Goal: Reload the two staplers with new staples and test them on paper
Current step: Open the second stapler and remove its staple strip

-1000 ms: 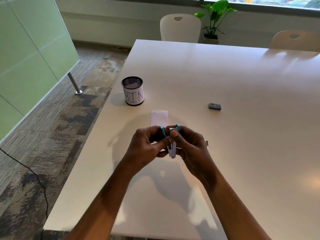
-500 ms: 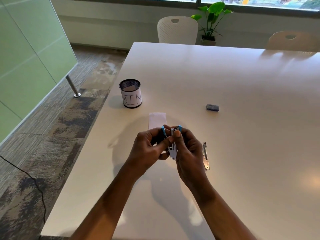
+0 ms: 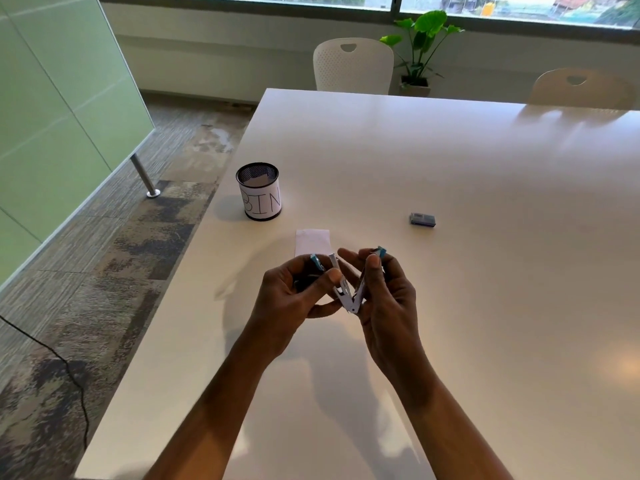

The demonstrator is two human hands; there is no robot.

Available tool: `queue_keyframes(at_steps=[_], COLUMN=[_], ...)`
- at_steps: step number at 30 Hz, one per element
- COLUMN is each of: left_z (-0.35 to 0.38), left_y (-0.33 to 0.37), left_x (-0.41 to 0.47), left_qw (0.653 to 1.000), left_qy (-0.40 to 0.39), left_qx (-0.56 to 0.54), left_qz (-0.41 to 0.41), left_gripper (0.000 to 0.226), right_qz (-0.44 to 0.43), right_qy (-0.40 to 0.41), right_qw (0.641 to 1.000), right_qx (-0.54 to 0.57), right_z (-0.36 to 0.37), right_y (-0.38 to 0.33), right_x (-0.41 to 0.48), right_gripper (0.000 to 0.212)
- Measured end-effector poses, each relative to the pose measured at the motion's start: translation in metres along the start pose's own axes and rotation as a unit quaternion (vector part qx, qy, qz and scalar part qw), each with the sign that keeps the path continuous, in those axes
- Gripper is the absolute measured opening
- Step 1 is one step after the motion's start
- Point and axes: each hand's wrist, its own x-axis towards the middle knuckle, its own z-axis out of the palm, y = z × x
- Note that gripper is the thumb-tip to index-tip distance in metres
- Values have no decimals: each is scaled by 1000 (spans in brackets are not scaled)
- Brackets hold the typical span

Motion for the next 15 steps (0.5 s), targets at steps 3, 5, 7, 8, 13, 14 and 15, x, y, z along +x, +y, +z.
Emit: queue_keyframes(at_steps=[3,5,7,8,13,14,15], left_z=[-1,-3,-5,-6,-9,-10,-10], left_y=[-2,-2,-3,-3,-6,-7,-8], left_x=[0,-1,-2,-2,-2,-2,-2], left_qw=[1000,1000,1000,1000,999,999,998], left_qy=[-8,-13,-21,-24,-12,-3,8], left_qx=[-10,-14,-15,-14,-41,-52,-65], left_qz=[5,3,-2,-4,-9,-8,-7], left_gripper=[38,41,38,35,28,27,27], right_qz=[12,25,27,24,21,20,16], right_qy=[-12,-35,-52,-58,-63,-57,-50], right_qw=[1000,999,998,998,997,997,996], right_qx=[15,26,6,-11,35,53,69], right_z=[-5,-7,-8,-9,-8,-8,-8], right_y=[-2,-3,-2,-2,-3,-5,-6], right_x=[-1,-3,-4,-5,-6,-6,-6], right_gripper=[35,34,34,34,29,27,25])
